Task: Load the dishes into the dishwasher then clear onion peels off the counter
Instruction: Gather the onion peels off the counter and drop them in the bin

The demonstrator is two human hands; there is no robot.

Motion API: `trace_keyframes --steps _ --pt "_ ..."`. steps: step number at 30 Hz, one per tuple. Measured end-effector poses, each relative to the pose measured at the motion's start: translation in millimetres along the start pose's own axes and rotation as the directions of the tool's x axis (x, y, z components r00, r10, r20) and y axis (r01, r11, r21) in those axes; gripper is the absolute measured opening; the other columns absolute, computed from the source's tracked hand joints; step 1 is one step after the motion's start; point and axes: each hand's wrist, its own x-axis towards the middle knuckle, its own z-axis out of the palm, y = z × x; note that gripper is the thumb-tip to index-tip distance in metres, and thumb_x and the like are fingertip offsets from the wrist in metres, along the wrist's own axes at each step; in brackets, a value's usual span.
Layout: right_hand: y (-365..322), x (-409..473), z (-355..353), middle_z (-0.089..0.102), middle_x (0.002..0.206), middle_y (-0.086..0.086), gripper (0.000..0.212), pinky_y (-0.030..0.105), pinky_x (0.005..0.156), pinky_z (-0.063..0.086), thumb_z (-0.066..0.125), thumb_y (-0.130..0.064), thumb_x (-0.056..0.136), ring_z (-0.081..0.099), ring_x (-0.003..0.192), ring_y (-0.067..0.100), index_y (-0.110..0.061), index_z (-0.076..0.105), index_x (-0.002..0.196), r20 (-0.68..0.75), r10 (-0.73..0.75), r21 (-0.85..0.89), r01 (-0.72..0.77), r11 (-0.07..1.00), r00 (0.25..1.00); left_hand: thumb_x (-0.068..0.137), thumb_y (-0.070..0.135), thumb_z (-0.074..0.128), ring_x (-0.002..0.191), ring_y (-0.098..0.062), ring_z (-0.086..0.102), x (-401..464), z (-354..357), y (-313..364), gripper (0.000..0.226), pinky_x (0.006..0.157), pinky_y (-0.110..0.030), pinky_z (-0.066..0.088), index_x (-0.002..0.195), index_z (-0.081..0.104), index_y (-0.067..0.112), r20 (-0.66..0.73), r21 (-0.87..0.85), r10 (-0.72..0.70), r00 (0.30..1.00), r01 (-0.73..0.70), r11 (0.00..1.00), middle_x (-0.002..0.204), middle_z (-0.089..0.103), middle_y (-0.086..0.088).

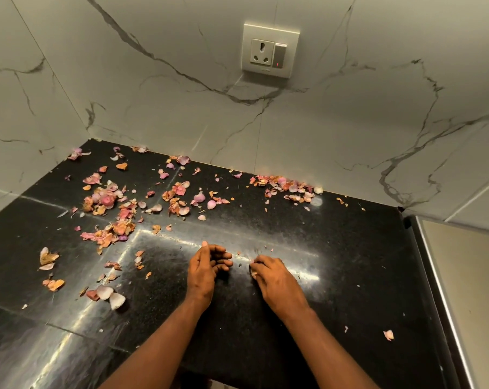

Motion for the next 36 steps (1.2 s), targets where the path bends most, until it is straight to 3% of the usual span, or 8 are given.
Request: trace_keyframes --steps 8,13,15,19,23,27,30,36 --pt "-2 -12 -28 0.065 0.106 0.000 0.017 0.030 0.084 0.050 0.060 -0.017 0.099 0.064 0.099 0.020 -0.021 0.076 0.105 0.036 0.286 -0.107 -0.281 0.954 0.958 0.111 0.043 0.032 0.081 -0.028 0.075 -6 15 3 0.058 0.073 -0.030 0.063 0.106 0.066 -0.004 -0.017 -0.059 -0.093 0.996 0.092 0.994 0.098 0.074 -0.027" --pt "-8 -4 -60 0.075 0.083 -0.011 0.007 0.022 0.071 0.057 0.077 -0.019 0.089 0.069 0.075 0.001 -0.025 0.079 0.086 0.072 0.515 0.288 -0.512 0.810 0.854 0.111 0.048 0.031 0.109 -0.033 0.073 -29 51 -3 0.062 0.095 -0.040 0.057 0.121 0.063 -0.005 0.057 -0.231 -0.266 0.962 0.272 0.934 0.116 0.073 -0.025" --pt "-13 -1 -75 0.076 0.078 -0.013 0.007 0.019 0.069 0.056 0.080 -0.020 0.087 0.070 0.073 -0.004 -0.027 0.080 0.085 0.054 0.470 0.416 -0.448 0.791 0.881 0.110 0.053 0.030 0.111 -0.032 0.072 -35 64 -2 0.066 0.096 -0.039 0.057 0.125 0.062 -0.002 0.090 -0.329 -0.352 0.931 0.362 0.872 0.120 0.073 -0.023" --pt "-41 4 -98 0.076 0.087 -0.018 0.022 0.006 0.066 0.049 0.064 -0.014 0.097 0.068 0.077 -0.013 -0.028 0.081 0.102 0.131 0.311 0.406 -0.337 0.849 0.941 0.109 0.058 0.025 0.079 -0.025 0.073 -35 79 -1 0.072 0.064 -0.031 0.059 0.125 0.065 0.000 0.183 -0.424 -0.471 0.863 0.501 0.754 0.103 0.076 -0.020" --pt "-54 4 -100 0.078 0.106 -0.014 0.045 0.013 0.085 0.057 0.055 0.003 0.091 0.071 0.093 -0.006 -0.030 0.082 0.107 0.131 0.283 0.393 -0.312 0.865 0.950 0.111 0.048 0.026 0.074 -0.022 0.072 -36 80 0 0.065 0.062 -0.030 0.060 0.115 0.071 0.001 0.194 -0.482 -0.501 0.844 0.527 0.700 0.095 0.077 -0.018" --pt "-58 3 -98 0.074 0.094 -0.017 0.029 0.015 0.074 0.058 0.070 -0.007 0.092 0.070 0.084 -0.003 -0.033 0.081 0.094 -0.020 0.281 0.348 -0.257 0.902 0.960 0.112 0.038 0.030 0.061 -0.022 0.073 -38 79 -2 0.058 0.051 -0.030 0.060 0.104 0.071 -0.002 0.214 -0.468 -0.481 0.850 0.521 0.714 0.080 0.075 -0.017" --pt "-59 4 -99 0.070 0.100 -0.017 0.025 0.012 0.073 0.052 0.069 -0.013 0.094 0.067 0.089 -0.001 -0.034 0.079 0.101 0.018 0.246 0.243 -0.243 0.939 0.969 0.111 0.039 0.034 0.064 -0.023 0.073 -37 77 -3 0.055 0.054 -0.031 0.062 0.102 0.072 0.000 0.234 -0.478 -0.484 0.843 0.533 0.698 0.082 0.074 -0.017" --pt "-57 6 -107 0.077 0.107 -0.019 0.044 0.012 0.087 0.055 0.065 0.003 0.091 0.070 0.099 -0.007 -0.031 0.079 0.116 0.138 0.206 0.472 -0.247 0.846 0.969 0.109 0.040 0.039 0.080 -0.025 0.073 -30 74 -3 0.050 0.067 -0.033 0.062 0.103 0.072 0.002 0.256 -0.508 -0.465 0.848 0.527 0.681 0.097 0.074 -0.018"
